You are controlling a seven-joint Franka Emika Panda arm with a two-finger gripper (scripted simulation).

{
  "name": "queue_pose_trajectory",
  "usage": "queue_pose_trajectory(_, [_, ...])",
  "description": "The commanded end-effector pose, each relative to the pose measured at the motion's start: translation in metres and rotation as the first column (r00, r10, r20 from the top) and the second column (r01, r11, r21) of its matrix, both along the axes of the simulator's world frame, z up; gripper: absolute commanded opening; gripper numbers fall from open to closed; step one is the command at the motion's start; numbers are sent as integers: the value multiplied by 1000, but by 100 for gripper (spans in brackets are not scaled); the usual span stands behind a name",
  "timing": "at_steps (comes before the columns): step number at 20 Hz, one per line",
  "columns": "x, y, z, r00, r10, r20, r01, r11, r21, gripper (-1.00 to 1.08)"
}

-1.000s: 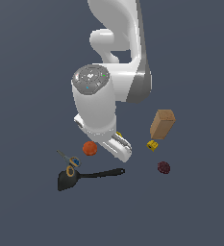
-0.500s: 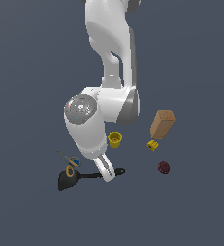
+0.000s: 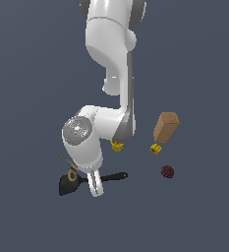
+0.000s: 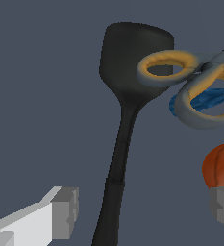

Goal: Pick up a designated object from a clutter of objects.

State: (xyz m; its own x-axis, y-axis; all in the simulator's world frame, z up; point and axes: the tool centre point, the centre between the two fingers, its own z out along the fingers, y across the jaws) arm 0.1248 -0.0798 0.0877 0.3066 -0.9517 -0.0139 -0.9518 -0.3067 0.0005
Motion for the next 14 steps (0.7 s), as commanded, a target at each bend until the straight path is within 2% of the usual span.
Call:
queue_pose_trajectory(1, [2,-5,-8,999,-43,2,43,999,-5,100])
queue_pose_trajectory(7, [4,-11,-19,995,-99,4,99,995,-12,100])
queue_pose_trajectory(14, [4,-11,-23,995,-101,4,101,995,-13,100])
